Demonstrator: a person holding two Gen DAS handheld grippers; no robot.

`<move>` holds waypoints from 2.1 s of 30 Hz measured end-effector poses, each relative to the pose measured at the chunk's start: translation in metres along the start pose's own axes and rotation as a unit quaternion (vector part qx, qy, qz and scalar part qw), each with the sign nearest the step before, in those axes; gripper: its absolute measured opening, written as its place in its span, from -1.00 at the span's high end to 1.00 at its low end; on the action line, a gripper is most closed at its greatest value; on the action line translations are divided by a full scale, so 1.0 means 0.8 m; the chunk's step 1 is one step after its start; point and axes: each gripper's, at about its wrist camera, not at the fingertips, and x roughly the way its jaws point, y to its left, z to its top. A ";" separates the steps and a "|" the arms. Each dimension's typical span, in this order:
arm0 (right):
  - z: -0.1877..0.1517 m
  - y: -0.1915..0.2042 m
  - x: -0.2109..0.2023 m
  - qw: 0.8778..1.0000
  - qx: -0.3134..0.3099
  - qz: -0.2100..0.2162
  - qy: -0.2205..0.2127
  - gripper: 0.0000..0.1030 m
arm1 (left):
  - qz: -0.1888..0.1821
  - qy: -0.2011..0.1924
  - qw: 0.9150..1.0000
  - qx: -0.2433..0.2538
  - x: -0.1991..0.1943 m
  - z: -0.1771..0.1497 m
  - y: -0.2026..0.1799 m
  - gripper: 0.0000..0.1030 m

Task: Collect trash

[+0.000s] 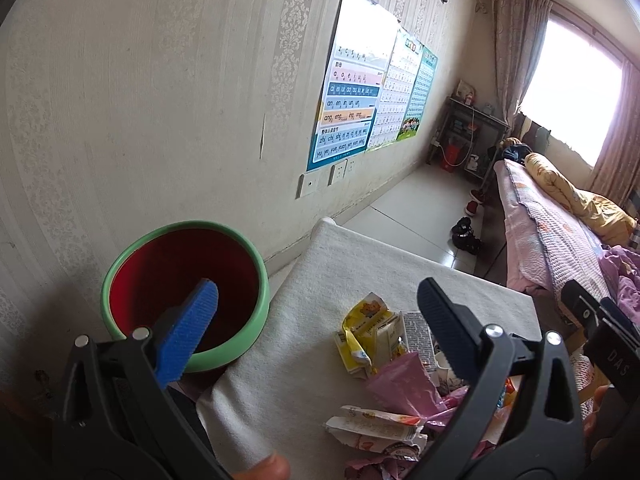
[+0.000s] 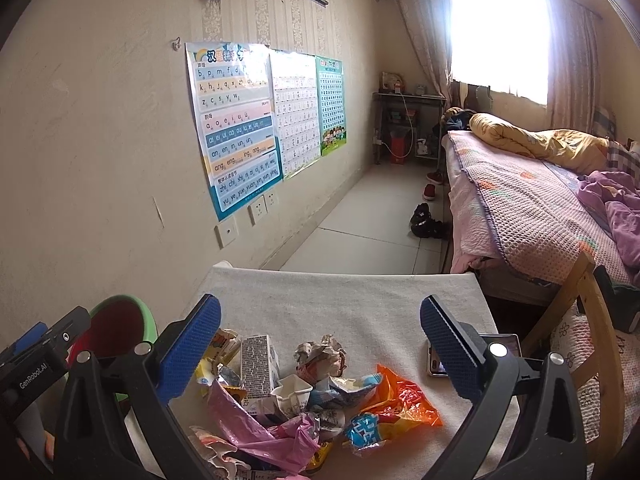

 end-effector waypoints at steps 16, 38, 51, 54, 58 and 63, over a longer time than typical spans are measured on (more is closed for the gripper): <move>-0.003 0.002 0.001 1.000 -0.001 0.002 0.005 -0.87 | 0.000 0.007 1.000 0.005 0.004 0.002 -0.002 -0.90; -0.007 0.003 0.009 1.000 -0.003 0.004 0.018 -0.87 | -0.004 0.023 1.000 -0.004 0.013 -0.002 0.004 -0.90; -0.013 0.004 0.012 1.000 -0.003 0.005 0.027 -0.87 | -0.004 0.023 1.000 -0.001 0.013 -0.005 0.004 -0.90; -0.013 0.004 0.012 1.000 -0.003 0.006 0.028 -0.87 | -0.005 0.024 1.000 -0.001 0.013 -0.005 0.004 -0.90; -0.015 0.005 0.014 0.999 -0.002 0.007 0.032 -0.87 | -0.004 0.024 1.000 -0.001 0.013 -0.005 0.004 -0.90; -0.016 0.006 0.015 0.999 -0.004 0.008 0.035 -0.87 | -0.005 0.021 1.000 -0.003 0.012 -0.005 0.005 -0.90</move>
